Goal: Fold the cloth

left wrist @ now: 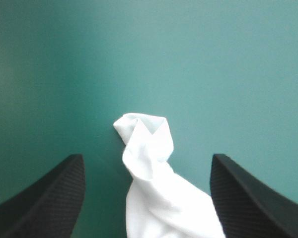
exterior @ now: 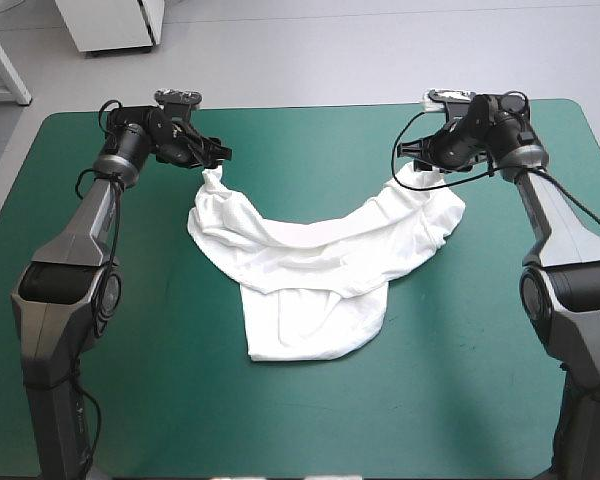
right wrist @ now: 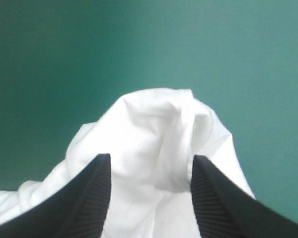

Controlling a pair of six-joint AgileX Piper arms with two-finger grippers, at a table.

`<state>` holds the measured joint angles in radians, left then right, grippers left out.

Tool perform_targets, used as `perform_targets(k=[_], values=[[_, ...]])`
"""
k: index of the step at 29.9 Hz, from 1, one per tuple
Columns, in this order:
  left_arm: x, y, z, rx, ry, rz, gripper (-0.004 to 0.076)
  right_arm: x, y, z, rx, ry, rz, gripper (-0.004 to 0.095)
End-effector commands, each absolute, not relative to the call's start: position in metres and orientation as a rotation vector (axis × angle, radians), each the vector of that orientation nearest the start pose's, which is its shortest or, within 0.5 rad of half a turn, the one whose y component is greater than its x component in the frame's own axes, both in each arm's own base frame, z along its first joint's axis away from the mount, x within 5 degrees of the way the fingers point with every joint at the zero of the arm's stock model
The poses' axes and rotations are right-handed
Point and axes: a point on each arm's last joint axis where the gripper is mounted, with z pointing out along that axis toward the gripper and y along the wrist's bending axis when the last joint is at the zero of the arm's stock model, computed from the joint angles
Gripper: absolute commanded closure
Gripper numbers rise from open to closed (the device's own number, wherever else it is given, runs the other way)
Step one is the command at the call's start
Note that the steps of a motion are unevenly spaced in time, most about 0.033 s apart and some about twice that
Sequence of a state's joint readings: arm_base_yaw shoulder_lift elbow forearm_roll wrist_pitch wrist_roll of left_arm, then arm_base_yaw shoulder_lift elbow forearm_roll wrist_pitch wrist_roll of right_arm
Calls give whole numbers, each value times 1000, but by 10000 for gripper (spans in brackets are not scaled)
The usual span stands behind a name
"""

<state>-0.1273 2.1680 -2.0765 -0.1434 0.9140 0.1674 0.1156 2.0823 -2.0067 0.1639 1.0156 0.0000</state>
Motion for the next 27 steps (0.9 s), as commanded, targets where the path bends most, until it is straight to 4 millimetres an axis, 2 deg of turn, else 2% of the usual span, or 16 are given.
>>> perform_targets(k=[1, 6, 9, 14, 18, 22, 27], values=[[480, -74, 340, 309, 2318, -158, 241, 440, 61, 367, -84, 2437, 285, 486], [475, -74, 337, 329, 2379, -167, 285, 411, 59, 395, -109, 2472, 304, 486], [466, -74, 343, 342, 2421, -179, 288, 392, 62, 416, -122, 2454, 353, 486], [455, -71, 366, 360, 2366, -157, 299, 361, 61, 452, -135, 2367, 398, 486], [460, -72, 368, 366, 2311, -143, 302, 335, 69, 475, -167, 2301, 497, 486], [471, -72, 353, 366, 2315, -135, 302, 311, 87, 480, -270, 2295, 490, 486], [480, -73, 329, 372, 2380, -132, 311, 288, 121, 459, -432, 2363, 525, 486]])
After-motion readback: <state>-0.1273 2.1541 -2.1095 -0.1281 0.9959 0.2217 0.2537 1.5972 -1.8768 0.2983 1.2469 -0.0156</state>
